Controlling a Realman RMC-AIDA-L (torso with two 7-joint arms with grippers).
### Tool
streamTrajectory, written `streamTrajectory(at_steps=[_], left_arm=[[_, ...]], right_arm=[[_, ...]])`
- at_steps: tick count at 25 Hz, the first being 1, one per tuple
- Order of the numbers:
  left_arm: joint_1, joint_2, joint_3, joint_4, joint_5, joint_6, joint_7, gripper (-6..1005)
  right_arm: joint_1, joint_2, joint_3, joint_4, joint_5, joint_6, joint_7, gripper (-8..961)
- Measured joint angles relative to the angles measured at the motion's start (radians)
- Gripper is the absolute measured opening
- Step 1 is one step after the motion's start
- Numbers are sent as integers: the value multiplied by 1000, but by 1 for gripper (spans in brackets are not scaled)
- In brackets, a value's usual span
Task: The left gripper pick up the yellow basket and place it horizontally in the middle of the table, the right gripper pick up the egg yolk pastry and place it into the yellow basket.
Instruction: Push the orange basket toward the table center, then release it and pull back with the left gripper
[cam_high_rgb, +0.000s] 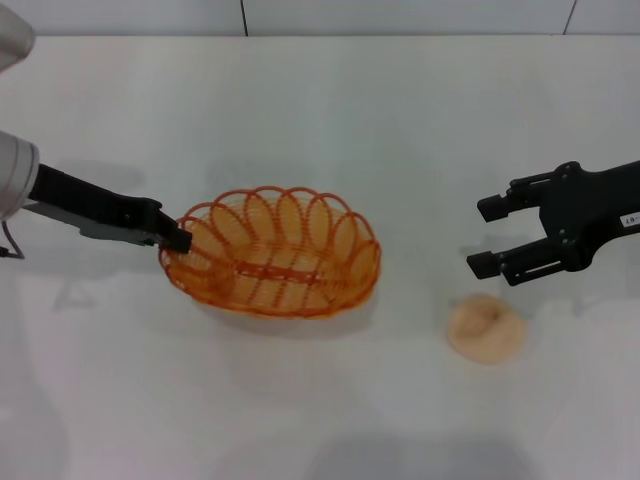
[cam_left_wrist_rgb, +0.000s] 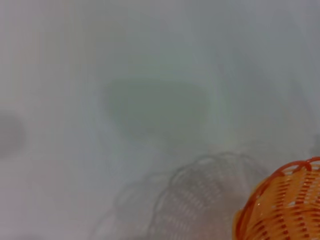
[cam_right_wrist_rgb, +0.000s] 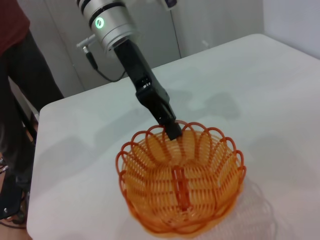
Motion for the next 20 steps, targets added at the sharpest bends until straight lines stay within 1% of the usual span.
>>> streamTrajectory(at_steps=[4,9,14,18,20], left_arm=[[-40,3,1,2,70,-2,-11,68],[-83,1,19,2,120,-12,-22,69],[-111,-13,42,-2,122,-20,-22,69],[-115,-32,50,-4,120,-29,-27,69],[-115,-37,50,-4,119,-30,-35,69]], right_arm=[[0,0,-3,0,0,3,0,780],[2,0,-3,2,0,6,0,780],[3,0,-4,2,0,8,-4,780],[5,0,-4,2,0,9,-4,780],[6,0,-4,2,0,9,-3,780]])
